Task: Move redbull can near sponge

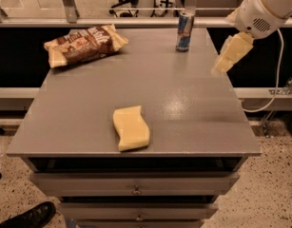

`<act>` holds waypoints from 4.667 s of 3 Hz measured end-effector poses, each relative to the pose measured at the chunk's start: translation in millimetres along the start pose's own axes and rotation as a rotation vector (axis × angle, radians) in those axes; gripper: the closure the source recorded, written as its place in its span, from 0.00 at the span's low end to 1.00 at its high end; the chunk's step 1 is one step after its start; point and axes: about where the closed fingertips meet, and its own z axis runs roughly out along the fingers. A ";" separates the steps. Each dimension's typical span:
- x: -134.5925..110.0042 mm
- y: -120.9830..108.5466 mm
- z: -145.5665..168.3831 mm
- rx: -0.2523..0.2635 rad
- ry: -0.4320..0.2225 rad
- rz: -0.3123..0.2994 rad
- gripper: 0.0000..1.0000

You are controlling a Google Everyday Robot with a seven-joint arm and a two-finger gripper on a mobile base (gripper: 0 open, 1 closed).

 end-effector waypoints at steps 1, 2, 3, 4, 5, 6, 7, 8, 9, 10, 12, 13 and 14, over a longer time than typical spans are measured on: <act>-3.4 -19.3 4.3 0.015 -0.031 0.010 0.00; -4.8 -19.6 5.6 0.021 -0.035 0.010 0.00; -8.2 -28.3 24.4 0.041 -0.065 0.025 0.00; -18.8 -60.2 54.5 0.075 -0.141 0.094 0.00; -33.1 -115.2 92.7 0.119 -0.292 0.216 0.00; -49.1 -155.8 120.9 0.158 -0.435 0.300 0.00; -59.5 -184.8 144.4 0.196 -0.542 0.368 0.00; -66.3 -200.6 162.1 0.206 -0.618 0.426 0.00; -72.5 -203.3 170.5 0.181 -0.660 0.472 0.12; -78.1 -194.1 170.5 0.130 -0.678 0.495 0.34; -112.0 -100.5 112.9 -0.041 -0.762 0.367 0.96; -109.5 -57.1 75.1 -0.048 -0.789 0.341 1.00; -106.1 -45.1 75.7 -0.067 -0.784 0.341 1.00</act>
Offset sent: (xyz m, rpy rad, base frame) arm 0.0214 -0.0032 0.0007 0.0316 -0.0184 -0.0076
